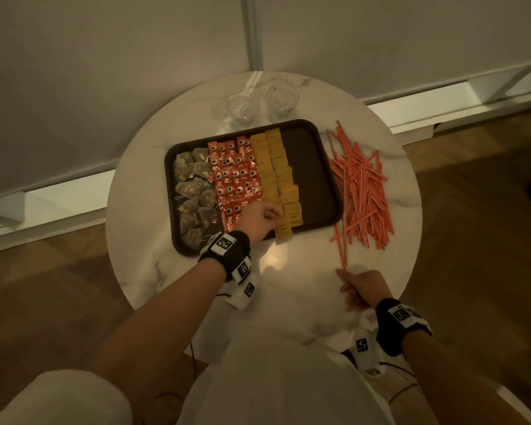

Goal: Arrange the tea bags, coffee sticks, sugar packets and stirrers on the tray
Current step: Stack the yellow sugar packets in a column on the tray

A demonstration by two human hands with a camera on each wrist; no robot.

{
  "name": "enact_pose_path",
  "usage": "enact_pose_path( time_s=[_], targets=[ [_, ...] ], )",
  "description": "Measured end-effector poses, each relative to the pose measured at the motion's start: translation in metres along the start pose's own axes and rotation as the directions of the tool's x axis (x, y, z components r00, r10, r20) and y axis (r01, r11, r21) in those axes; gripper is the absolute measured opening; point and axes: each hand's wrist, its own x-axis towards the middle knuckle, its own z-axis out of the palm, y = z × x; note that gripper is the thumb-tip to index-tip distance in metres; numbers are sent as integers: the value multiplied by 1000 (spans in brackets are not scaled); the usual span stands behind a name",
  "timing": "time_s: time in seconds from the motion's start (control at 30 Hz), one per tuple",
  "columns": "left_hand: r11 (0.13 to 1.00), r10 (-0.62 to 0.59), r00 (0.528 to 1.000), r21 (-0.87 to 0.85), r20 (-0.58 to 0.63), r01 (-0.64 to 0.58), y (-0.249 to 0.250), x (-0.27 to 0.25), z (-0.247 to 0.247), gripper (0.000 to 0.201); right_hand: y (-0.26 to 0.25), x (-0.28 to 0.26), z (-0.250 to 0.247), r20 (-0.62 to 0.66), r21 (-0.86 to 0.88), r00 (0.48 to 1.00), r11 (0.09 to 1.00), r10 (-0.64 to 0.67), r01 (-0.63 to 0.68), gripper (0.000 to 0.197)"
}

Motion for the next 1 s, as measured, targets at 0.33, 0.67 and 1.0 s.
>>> enact_pose_path(
  time_s=[0.33,0.67,1.0],
  targets=[
    [963,39,999,268,-16,-33,-2,26,10,14,-1,4,-1,14,27,999,998,49,-49,54],
    [964,108,987,256,-119,-75,-11,28,12,23,-3,2,-3,-6,-20,998,998,66,-66,57],
    [936,180,966,335,-187,-110,-29,-30,18,20,-4,3,-3,-2,-52,999,997,55,-55,55]
  ],
)
